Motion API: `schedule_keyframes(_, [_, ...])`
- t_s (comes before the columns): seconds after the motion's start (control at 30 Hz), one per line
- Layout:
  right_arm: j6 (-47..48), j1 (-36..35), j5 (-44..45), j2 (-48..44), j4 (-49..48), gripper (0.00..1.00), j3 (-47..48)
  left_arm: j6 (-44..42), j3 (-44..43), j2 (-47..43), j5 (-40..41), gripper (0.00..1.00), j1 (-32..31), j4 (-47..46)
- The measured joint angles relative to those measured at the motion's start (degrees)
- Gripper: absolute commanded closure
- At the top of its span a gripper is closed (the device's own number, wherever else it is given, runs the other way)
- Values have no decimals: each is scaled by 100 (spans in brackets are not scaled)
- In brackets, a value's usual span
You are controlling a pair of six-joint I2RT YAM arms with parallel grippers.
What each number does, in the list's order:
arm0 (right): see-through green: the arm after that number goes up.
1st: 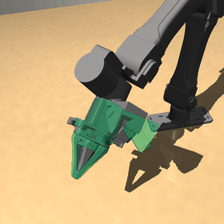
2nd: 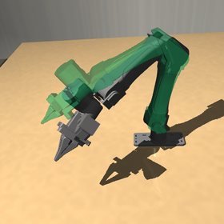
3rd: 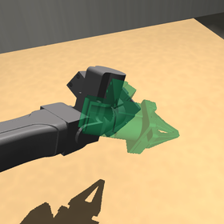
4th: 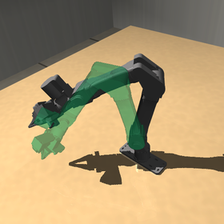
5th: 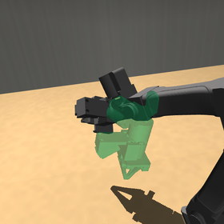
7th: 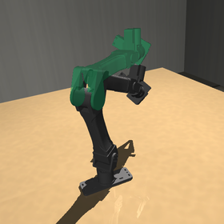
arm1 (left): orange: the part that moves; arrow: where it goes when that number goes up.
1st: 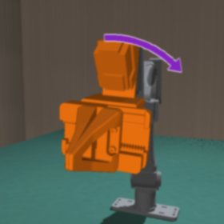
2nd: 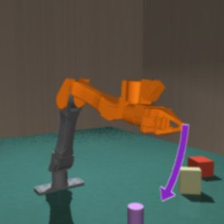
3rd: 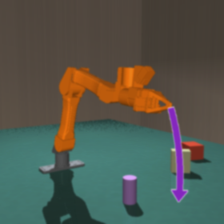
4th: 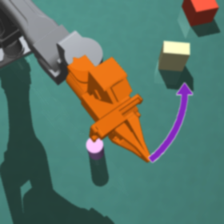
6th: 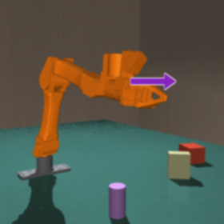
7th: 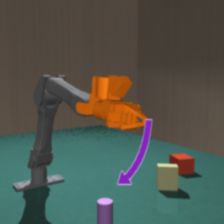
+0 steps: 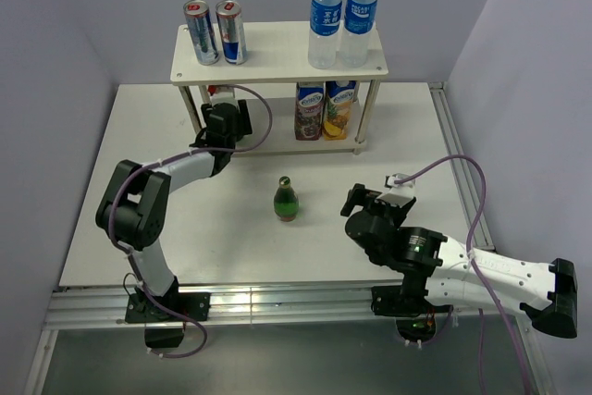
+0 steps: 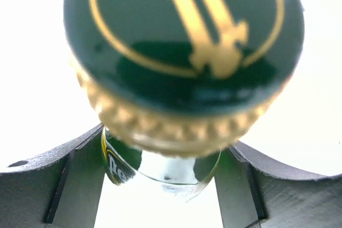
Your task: Place and organize the beverage onto the shelf
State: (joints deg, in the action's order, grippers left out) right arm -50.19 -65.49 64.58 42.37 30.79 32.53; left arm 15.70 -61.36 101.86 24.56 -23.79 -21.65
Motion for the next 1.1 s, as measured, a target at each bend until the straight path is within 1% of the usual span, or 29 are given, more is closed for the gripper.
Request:
schedule_keyframes(0.1, [0, 0, 0, 0, -9, 0, -9, -2, -153, 120, 55, 100, 11, 9])
schedule_keyframes(0.13, [0, 0, 0, 4, -11, 0, -11, -2, -188, 155, 74, 99, 15, 7])
schedule_keyframes(0.17, [0, 0, 0, 11, -13, 0, -11, -7, -205, 173, 92, 97, 15, 9])
schedule_keyframes(0.2, [0, 0, 0, 13, -13, 0, -13, -13, -214, 181, 118, 92, 15, 2])
schedule_keyframes(0.23, [0, 0, 0, 15, -13, 0, -15, -22, -219, 186, 157, 81, 15, 4])
schedule_keyframes(0.27, [-2, 0, 0, 15, -13, 0, -20, -31, -219, 186, 197, 75, 15, 4])
schedule_keyframes(0.3, [-2, 0, 0, 15, -13, 0, -24, -50, -219, 186, 245, 59, 15, 4])
schedule_keyframes(0.33, [-2, 0, 0, 15, -13, 0, -24, -68, -219, 186, 280, 50, 17, 4])
schedule_keyframes(0.37, [-2, 0, 0, 15, -13, 0, -24, -92, -219, 186, 310, 33, 22, 4])
schedule_keyframes(0.4, [-2, 0, 0, 15, -13, 0, -24, -109, -219, 186, 352, 6, 24, 4])
schedule_keyframes(0.43, [-4, 0, 0, 15, -13, 0, -24, -151, -219, 186, 400, 1, 26, 7])
schedule_keyframes(0.6, [-11, 0, -2, 11, -9, 0, -24, -170, -225, 164, 433, 1, 4, -256])
schedule_keyframes(0.8, [-57, 0, -24, -92, 17, 0, -26, -162, -136, 57, 407, 1, -13, -249])
schedule_keyframes(1.1, [-114, 0, -39, -179, 39, 0, -33, -59, 573, -861, 282, 0, -44, -114])
